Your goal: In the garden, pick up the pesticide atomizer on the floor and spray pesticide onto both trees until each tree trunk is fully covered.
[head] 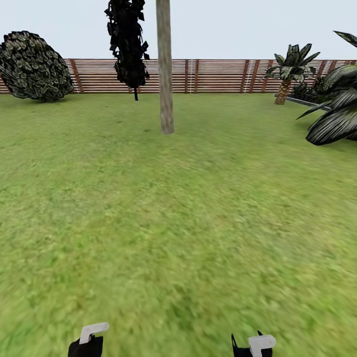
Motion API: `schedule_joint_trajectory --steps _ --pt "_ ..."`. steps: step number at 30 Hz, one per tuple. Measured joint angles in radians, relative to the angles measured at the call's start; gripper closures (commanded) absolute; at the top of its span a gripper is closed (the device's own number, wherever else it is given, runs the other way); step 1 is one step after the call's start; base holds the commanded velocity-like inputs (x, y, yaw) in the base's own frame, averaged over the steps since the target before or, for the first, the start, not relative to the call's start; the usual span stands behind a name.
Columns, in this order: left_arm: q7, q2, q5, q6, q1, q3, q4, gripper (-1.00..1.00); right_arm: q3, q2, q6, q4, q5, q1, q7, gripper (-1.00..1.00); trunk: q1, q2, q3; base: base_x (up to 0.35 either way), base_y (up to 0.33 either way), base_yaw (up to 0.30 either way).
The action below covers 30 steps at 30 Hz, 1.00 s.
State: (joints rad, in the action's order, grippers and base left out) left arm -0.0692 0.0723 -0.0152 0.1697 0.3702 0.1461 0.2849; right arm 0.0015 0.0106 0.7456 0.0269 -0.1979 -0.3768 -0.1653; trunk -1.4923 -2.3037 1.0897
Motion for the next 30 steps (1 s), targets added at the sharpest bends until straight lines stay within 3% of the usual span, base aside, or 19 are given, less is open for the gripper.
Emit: schedule_joint_trajectory --steps 30 --pt "0.0 -0.002 0.0 0.0 0.0 0.0 0.0 1.0 -0.002 0.0 0.002 0.014 0.002 0.0 -0.003 -1.0 0.0 0.0 0.0 0.294 0.16 0.0"
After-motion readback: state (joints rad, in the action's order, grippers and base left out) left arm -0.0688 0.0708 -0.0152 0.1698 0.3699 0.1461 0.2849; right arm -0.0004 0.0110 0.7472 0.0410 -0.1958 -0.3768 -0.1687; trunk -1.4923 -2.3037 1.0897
